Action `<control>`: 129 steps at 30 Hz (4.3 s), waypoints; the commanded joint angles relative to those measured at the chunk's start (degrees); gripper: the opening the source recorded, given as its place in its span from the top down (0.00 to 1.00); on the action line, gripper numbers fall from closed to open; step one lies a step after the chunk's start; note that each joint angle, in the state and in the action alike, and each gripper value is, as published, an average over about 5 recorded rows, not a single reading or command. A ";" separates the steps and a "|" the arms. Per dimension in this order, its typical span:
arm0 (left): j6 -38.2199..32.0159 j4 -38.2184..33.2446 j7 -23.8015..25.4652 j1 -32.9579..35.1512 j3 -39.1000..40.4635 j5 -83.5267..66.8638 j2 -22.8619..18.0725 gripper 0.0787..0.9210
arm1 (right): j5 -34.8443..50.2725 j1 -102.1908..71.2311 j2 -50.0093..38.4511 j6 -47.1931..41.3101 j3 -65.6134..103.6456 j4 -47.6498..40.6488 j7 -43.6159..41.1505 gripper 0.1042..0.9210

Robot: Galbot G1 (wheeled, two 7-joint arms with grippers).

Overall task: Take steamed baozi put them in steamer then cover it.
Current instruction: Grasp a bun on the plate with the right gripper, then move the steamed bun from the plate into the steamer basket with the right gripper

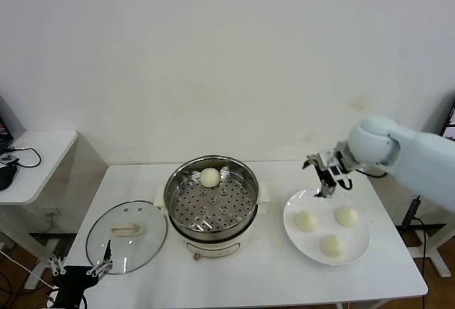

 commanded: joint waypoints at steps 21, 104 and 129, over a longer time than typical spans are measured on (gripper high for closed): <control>0.46 1.10 0.52 0.64 -1.39 0.36 -0.49 0.12 | -7.06 -26.00 6.10 0.20 14.91 -13.19 2.00 0.12; 0.85 0.29 0.75 -0.16 -3.81 -2.68 -0.60 0.12 | 26.63 3.09 49.36 -19.51 -4.99 -20.34 12.59 0.39; 0.77 1.42 0.92 -1.03 -3.33 -2.71 -0.19 0.12 | 23.77 0.36 51.67 -18.51 -5.21 -24.07 10.58 0.36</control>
